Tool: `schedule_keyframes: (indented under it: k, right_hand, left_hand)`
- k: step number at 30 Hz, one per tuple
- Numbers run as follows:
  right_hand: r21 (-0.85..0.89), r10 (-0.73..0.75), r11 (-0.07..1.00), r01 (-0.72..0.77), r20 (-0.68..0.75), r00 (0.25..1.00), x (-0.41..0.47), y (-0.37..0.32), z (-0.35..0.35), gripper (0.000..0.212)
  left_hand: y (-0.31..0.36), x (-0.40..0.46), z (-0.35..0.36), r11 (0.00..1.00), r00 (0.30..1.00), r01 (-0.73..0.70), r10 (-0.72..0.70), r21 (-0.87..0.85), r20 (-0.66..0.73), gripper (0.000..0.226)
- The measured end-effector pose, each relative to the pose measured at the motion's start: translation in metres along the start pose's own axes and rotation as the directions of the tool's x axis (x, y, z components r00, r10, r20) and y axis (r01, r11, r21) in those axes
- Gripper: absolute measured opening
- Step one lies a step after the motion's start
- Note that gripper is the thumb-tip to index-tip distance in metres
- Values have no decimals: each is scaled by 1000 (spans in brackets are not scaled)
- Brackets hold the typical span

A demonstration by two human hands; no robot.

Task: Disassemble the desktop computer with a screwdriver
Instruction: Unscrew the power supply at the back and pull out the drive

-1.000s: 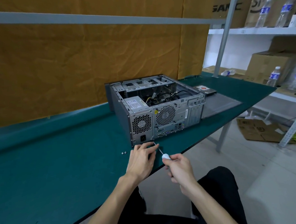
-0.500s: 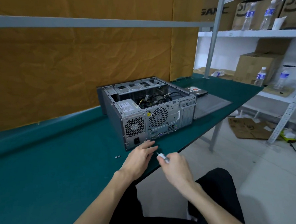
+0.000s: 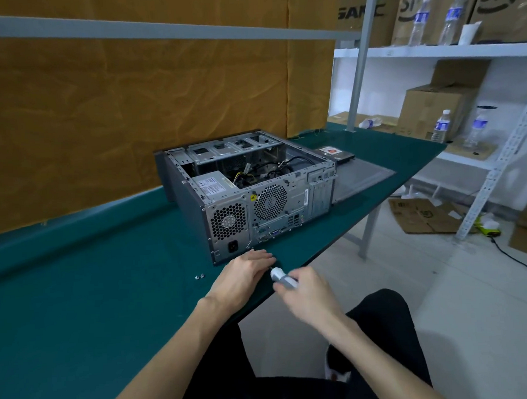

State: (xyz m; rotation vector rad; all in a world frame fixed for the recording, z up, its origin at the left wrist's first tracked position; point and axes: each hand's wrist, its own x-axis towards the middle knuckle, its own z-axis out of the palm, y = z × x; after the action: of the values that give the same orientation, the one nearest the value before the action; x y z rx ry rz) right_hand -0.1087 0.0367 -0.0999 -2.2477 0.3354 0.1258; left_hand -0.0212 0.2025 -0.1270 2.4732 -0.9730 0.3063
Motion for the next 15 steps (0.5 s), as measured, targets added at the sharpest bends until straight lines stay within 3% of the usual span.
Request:
schedule_keyframes:
  k: [1, 2, 3, 4, 5, 6, 7, 8, 9, 10, 11, 12, 13, 14, 15]
  right_hand:
    - [-202, -107, 976, 84, -108, 988, 1, 0, 4, 28]
    - [-173, -106, 981, 85, -113, 988, 1, -2, 5, 27]
    - [83, -18, 996, 21, -32, 999, 1, -4, 3, 31]
    - [372, 100, 916, -148, 145, 984, 2, -5, 0, 36]
    - [572, 159, 734, -366, 380, 911, 1, -6, -5, 39]
    - [660, 138, 546, -516, 537, 832, 0, -5, -8, 41]
    - [689, 103, 444, -572, 595, 797, 0, -2, -9, 41]
    - [692, 113, 475, -544, 565, 817, 0, -1, -9, 40]
    - [625, 137, 670, -401, 427, 894, 2, 0, -4, 36]
    - [384, 121, 903, -190, 196, 973, 3, 2, 4, 31]
    - [121, 40, 992, -39, 0, 999, 1, 3, 8, 27]
    - [1, -14, 1000, 14, -101, 995, 2, 5, 11, 26]
    - [43, -9, 999, 12, -91, 996, 2, 4, 11, 29]
    - [277, 73, 958, -74, 12, 997, 3, 5, 12, 34]
    - [485, 156, 843, -234, 196, 968, 6, 6, 8, 38]
  left_hand:
    - [1, 0, -1, 1000, 1000, -4, 4, 2, 8, 35]
    - [2, 0, -2, 1000, 1000, -8, 8, 7, 7, 33]
    - [4, -1, -3, 1000, 1000, -12, 12, 13, -2, 32]
    - [5, -2, -4, 1000, 1000, -13, 14, 19, -14, 30]
    - [6, -2, -4, 1000, 1000, -10, 10, 26, -22, 29]
    - [6, -3, -4, 999, 1000, -1, 1, 33, -27, 29]
    - [6, -4, -3, 999, 1000, 11, -9, 41, -29, 30]
    - [6, -4, -3, 999, 999, 17, -16, 49, -28, 31]
    - [6, -3, -3, 998, 999, 19, -17, 56, -30, 32]
    - [6, -3, -3, 998, 999, 18, -16, 58, -33, 33]
    - [6, -2, -3, 998, 999, 18, -16, 58, -32, 35]
    - [6, -2, -4, 998, 1000, 16, -14, 63, -23, 36]
    - [6, -3, -4, 997, 1000, 15, -15, 71, -11, 38]
    - [6, -3, -4, 997, 1000, 17, -17, 80, -5, 38]
    - [6, -4, -4, 996, 1000, 19, -19, 91, -8, 38]
